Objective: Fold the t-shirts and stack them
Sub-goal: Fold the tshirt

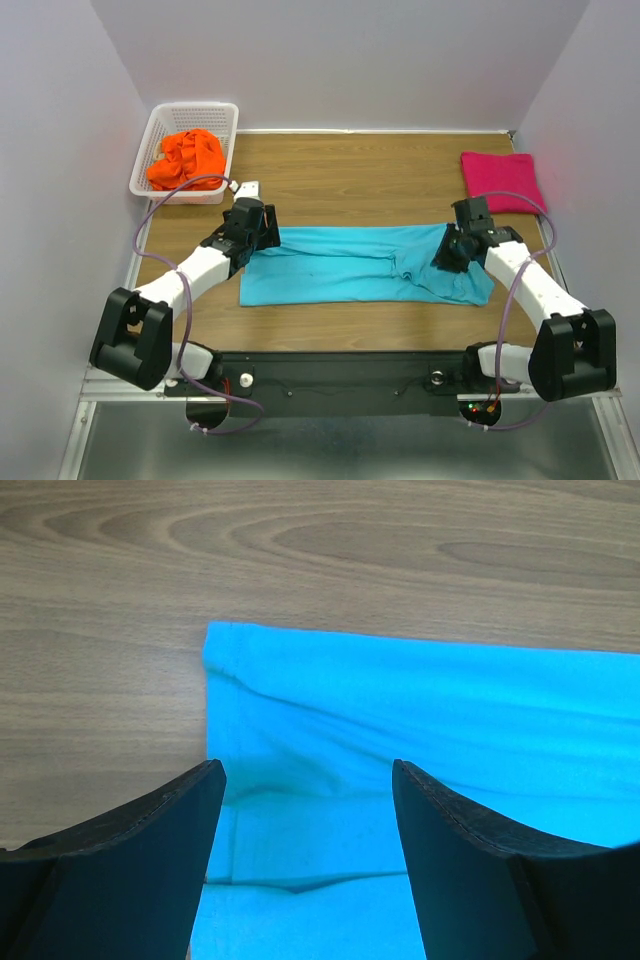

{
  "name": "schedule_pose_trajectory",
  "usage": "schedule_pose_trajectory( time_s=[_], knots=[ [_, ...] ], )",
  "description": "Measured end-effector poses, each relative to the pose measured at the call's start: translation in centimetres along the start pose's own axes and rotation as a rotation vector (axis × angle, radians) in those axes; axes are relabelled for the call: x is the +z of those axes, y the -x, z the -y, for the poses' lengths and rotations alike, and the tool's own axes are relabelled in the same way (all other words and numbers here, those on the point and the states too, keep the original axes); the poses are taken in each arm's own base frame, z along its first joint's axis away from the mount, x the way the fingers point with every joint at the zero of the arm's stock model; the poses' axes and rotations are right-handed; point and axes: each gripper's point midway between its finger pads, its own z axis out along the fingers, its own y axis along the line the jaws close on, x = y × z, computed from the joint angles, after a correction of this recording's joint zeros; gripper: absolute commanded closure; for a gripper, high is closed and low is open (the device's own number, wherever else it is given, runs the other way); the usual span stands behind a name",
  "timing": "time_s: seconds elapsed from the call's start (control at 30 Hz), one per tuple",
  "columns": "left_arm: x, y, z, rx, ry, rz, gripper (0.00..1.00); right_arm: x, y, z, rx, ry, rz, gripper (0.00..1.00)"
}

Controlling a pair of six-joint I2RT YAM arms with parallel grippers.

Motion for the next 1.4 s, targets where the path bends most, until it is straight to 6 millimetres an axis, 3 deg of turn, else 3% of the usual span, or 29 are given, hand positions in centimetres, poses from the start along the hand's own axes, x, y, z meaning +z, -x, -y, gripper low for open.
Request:
schedule_pose_trajectory(
  time_s=[0.1,0.2,0.33,0.47,0.8,0.87,0.93,0.97,1.07,1.4],
  knots=[
    [0.2,-0.3,-0.2,0.004,0.010,-0.010,0.20,-1.2,2.8,-2.8,-0.012,0.102,0.076,0.72],
    [0.5,-0.6,-0.3,0.006,0.019,-0.019,0.20,-1.1,3.6,-4.8,-0.033,0.168,0.091,0.74],
    [0.8,-1.2,-0.5,0.010,0.032,-0.037,0.21,1.0,2.7,-6.3,-0.070,0.184,0.047,0.77],
    [1.1,-1.3,-0.5,0.008,0.039,-0.046,0.21,3.0,0.4,-7.4,-0.122,0.194,-0.013,0.77],
    [2.0,-1.7,-0.8,0.019,0.077,-0.079,0.25,4.6,-5.9,-5.7,-0.158,0.202,-0.179,0.79],
    [2.5,-1.5,-0.7,0.021,0.082,-0.085,0.30,4.5,-6.0,-5.8,-0.158,0.212,-0.187,0.79],
    [3.0,-1.0,-0.5,0.020,0.088,-0.086,0.43,4.5,-6.0,-5.9,-0.158,0.214,-0.186,0.79],
    [3.3,-0.8,-0.4,0.021,0.089,-0.088,0.57,4.5,-6.0,-5.9,-0.158,0.213,-0.186,0.79],
    [3.8,-0.6,-0.2,0.017,0.095,-0.102,0.70,4.5,-6.0,-5.8,-0.158,0.212,-0.185,0.80],
    [3.4,-4.5,-1.6,0.005,0.143,-0.220,0.74,4.7,-5.6,-5.5,-0.153,0.187,-0.165,0.82]
  ],
)
